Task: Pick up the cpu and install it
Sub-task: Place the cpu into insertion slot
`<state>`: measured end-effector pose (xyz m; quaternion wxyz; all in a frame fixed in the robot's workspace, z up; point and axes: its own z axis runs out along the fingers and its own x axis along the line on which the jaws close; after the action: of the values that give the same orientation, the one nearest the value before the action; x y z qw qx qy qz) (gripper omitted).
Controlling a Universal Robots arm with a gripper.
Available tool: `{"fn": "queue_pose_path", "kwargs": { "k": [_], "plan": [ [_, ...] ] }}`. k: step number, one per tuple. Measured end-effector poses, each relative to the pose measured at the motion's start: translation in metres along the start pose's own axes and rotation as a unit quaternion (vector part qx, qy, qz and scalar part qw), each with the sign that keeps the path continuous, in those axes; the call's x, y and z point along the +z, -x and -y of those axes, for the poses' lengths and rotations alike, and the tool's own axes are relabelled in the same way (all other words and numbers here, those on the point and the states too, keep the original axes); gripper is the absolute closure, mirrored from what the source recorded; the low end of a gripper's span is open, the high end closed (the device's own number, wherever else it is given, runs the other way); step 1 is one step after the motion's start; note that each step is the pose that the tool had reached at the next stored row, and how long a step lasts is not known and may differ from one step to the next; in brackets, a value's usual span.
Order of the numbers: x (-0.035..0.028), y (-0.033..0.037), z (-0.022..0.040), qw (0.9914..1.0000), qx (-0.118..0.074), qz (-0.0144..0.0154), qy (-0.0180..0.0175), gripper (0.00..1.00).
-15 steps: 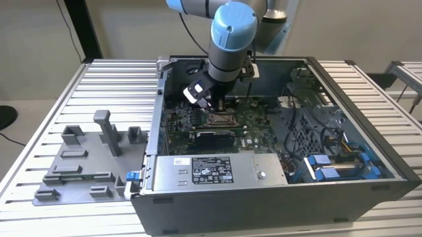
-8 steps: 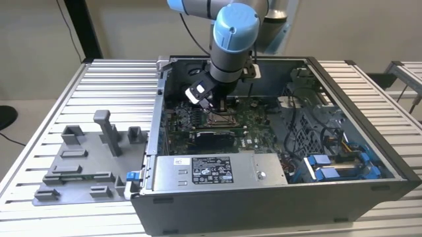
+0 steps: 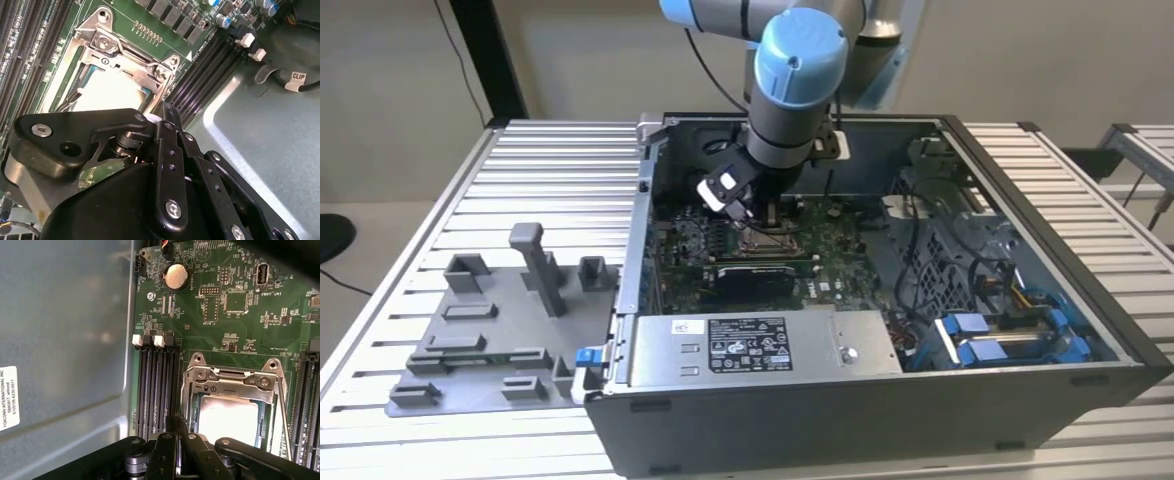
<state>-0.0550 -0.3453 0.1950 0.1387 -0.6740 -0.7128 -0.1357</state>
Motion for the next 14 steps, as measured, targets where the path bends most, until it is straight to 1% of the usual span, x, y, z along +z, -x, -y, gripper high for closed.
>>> {"fn": "queue_pose_path", "kwargs": {
  "k": [14],
  "plan": [
    [0.0013,0.0008,-0.0051,1.00000,0.000,-0.0001,0.0000,1.00]
  ]
}}
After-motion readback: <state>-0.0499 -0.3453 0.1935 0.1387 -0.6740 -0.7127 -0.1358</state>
